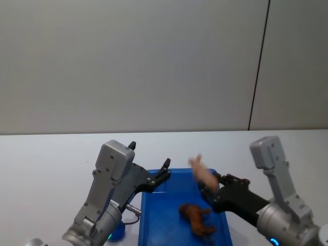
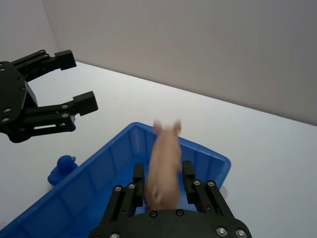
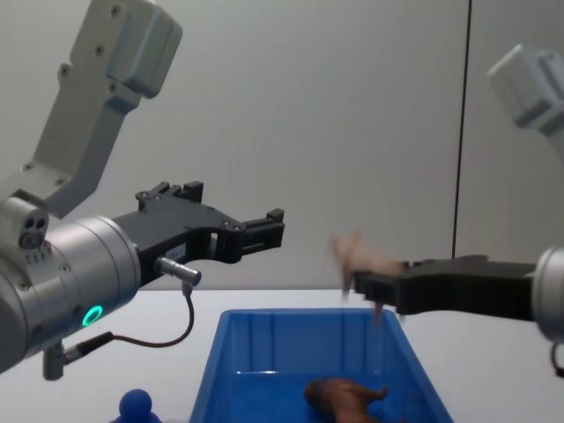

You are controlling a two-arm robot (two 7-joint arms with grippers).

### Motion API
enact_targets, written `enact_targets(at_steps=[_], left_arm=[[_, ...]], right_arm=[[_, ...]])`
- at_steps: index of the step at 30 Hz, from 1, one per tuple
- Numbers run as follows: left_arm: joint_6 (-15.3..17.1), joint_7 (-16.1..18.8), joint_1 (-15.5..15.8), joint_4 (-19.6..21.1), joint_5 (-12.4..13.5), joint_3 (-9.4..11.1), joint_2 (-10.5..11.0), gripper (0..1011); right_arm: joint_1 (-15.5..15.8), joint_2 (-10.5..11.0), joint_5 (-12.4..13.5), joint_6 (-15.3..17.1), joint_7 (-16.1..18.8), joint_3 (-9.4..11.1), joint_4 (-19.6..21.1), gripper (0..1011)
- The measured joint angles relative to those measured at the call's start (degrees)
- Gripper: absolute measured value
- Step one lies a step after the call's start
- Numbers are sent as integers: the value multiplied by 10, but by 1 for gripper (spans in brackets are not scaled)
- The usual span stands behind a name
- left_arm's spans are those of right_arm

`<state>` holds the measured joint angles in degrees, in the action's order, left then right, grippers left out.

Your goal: Pick up the two dolls from the table and place them into the box.

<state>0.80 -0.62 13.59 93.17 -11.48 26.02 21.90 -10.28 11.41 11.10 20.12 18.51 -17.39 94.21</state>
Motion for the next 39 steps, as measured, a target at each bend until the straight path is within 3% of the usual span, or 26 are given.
enact_targets(at_steps=[8, 10, 11, 20, 26, 39], left_arm=[[0, 0, 0, 0, 0, 0, 0, 1001], [0, 0, 0, 0, 0, 0, 0, 1001], [0, 0, 0, 0, 0, 0, 0, 1001], [0, 0, 0, 0, 0, 0, 0, 1000], [0, 0, 0, 0, 0, 0, 0, 1001], [0, 0, 0, 0, 0, 0, 0, 1001]], right_arm=[[-21, -19, 0, 14, 20, -11, -32, 681], [-24, -21, 0, 15, 22, -12, -37, 709], [-25, -22, -1, 15, 23, -12, -40, 776], [-24, -16, -10, -3, 18, -10, -44, 1001], [-6, 5, -12, -30, 3, 2, -28, 1001], [46, 60, 15, -71, -25, 34, 17, 1001]])
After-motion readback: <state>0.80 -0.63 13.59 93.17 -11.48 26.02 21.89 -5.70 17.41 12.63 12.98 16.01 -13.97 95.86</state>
